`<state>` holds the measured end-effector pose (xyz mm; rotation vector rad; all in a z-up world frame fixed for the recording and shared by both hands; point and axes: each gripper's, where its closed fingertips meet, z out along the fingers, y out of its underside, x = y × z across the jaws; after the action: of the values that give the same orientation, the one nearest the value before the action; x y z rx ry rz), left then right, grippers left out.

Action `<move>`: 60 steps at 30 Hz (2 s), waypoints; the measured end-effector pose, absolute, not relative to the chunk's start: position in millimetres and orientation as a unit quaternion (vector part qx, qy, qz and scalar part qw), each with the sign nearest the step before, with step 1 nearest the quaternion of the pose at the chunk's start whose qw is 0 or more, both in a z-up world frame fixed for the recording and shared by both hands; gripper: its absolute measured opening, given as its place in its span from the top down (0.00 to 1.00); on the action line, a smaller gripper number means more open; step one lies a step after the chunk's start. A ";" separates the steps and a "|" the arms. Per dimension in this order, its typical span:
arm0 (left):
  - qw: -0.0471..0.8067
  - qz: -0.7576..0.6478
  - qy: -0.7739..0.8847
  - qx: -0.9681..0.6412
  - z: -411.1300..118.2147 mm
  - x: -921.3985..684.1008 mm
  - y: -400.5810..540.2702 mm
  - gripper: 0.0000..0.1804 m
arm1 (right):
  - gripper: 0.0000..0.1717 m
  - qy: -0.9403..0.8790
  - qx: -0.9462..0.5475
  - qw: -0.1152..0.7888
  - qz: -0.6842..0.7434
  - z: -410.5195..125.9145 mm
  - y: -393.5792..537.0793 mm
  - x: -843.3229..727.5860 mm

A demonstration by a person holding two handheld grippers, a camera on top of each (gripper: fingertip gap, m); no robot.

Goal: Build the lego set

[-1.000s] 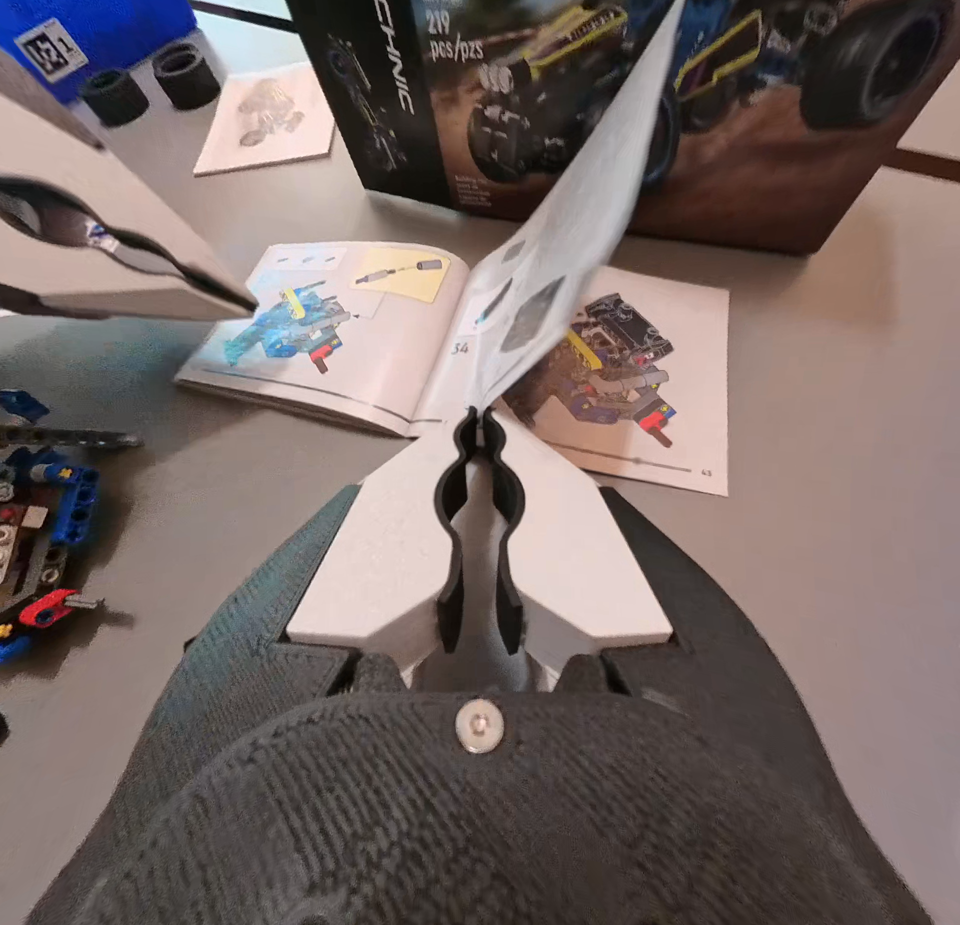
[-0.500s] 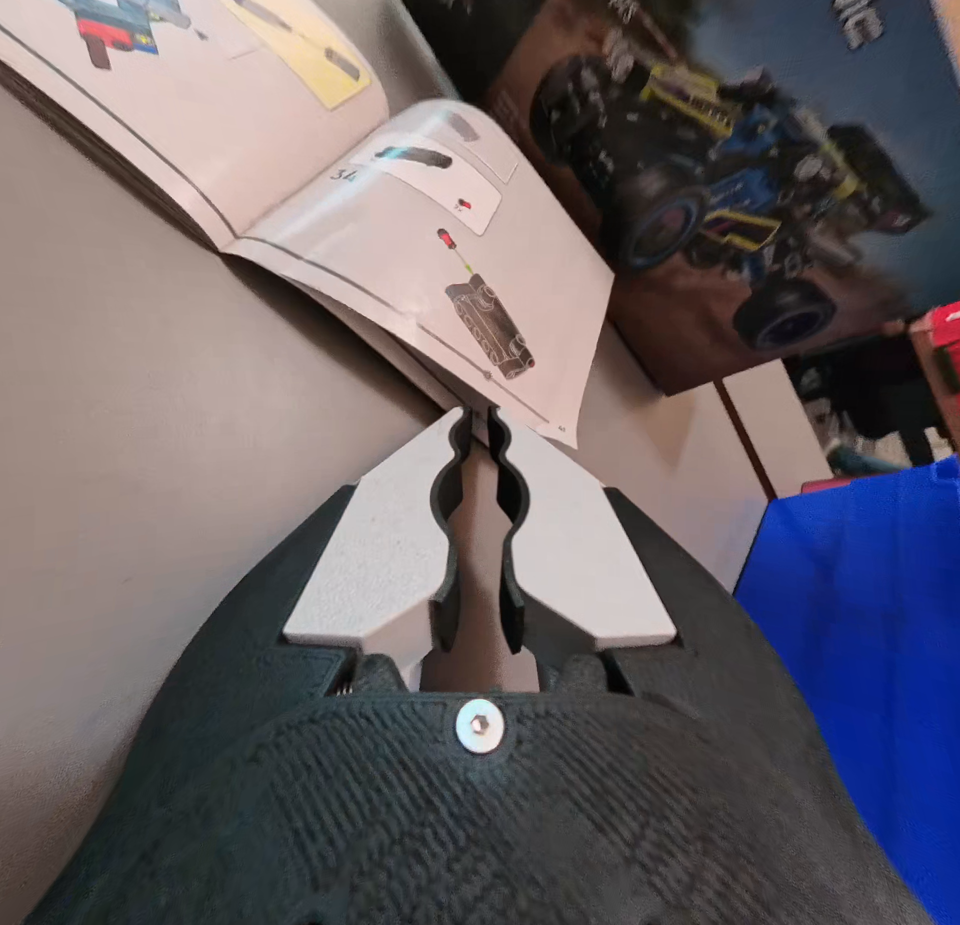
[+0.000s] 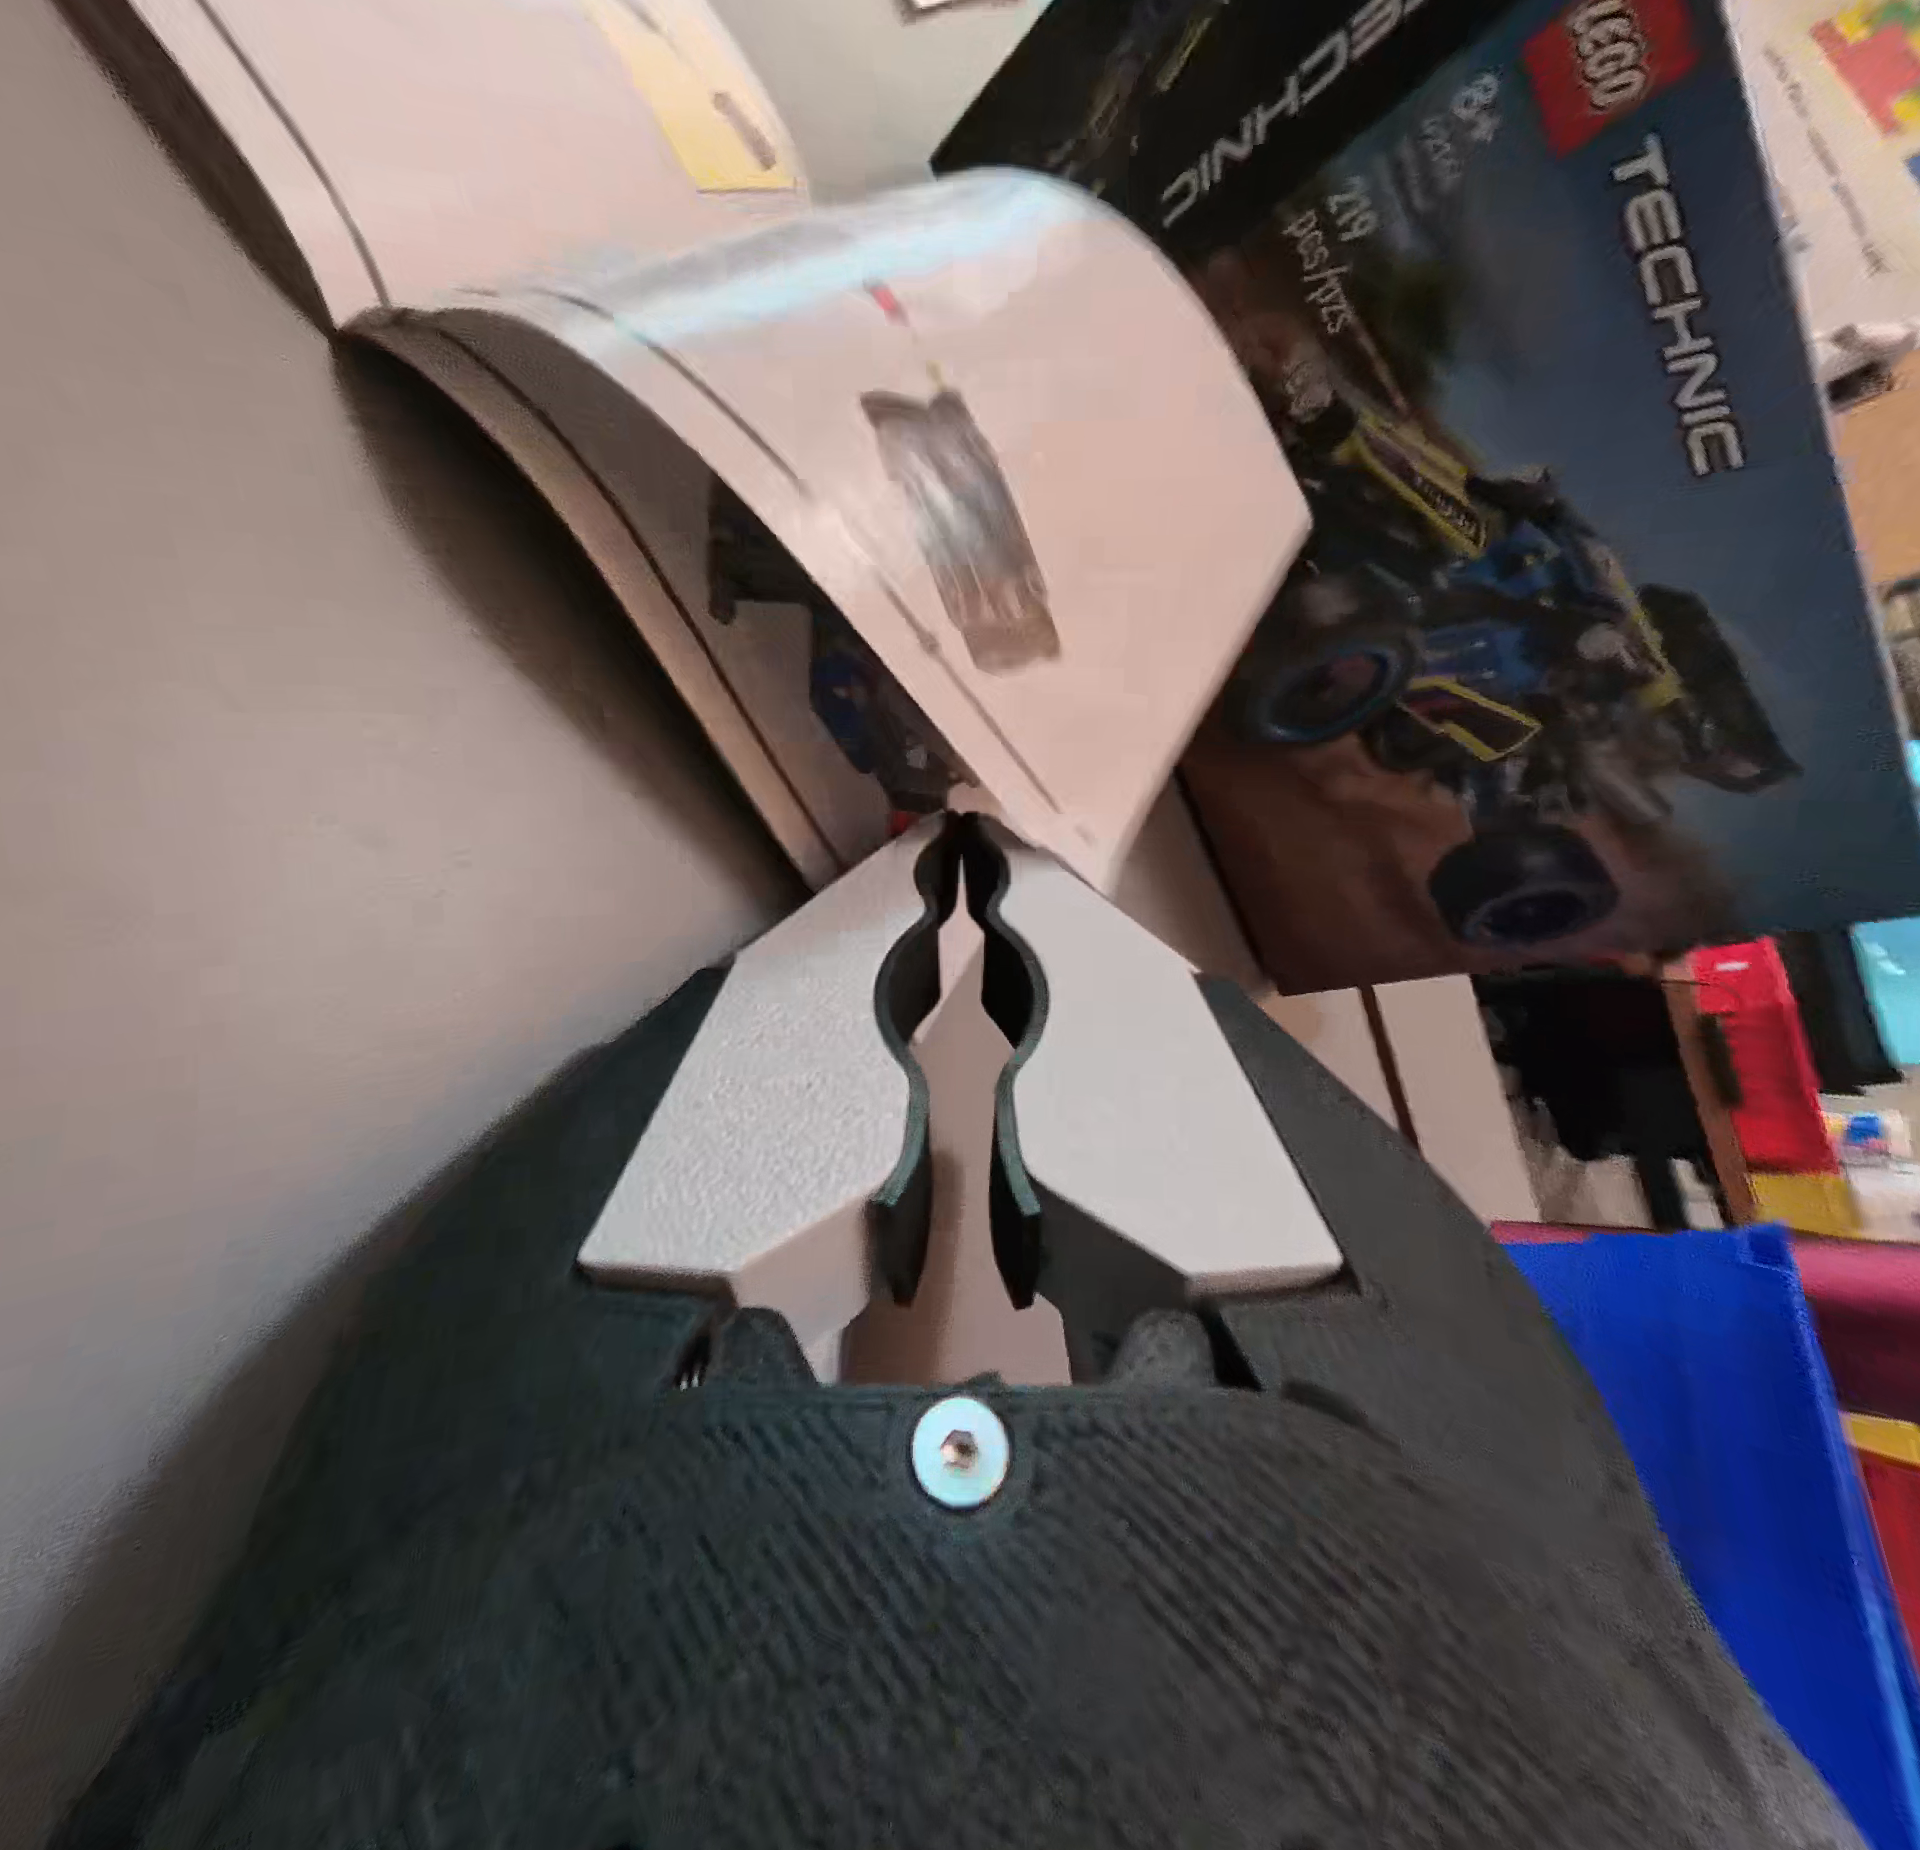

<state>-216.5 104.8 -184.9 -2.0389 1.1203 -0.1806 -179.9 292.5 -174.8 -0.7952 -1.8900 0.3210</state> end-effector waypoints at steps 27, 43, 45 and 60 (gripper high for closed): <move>0.575 0.405 0.158 -0.693 -96.7 -327.5 110.5 0.79 | 1.00 -0.807 -0.361 0.435 0.172 -180.3 240.1 -133.8; 0.610 0.473 0.137 -0.621 -65.9 -334.4 108.9 0.53 | 1.00 -0.803 -0.374 0.429 0.179 -180.3 241.8 -132.3; 0.620 0.466 0.131 -0.618 -63.1 -333.8 107.8 0.49 | 1.00 -0.804 -0.375 0.424 0.181 -180.7 241.3 -131.3; 0.626 0.486 0.131 -0.596 -56.1 -336.1 100.0 0.38 | 1.00 -0.801 -0.382 0.417 0.195 -179.8 241.5 -130.8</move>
<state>-336.1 100.0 -56.1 -1.3675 0.3015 1.1146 -130.8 241.5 -179.8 -0.9597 -2.0102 0.4895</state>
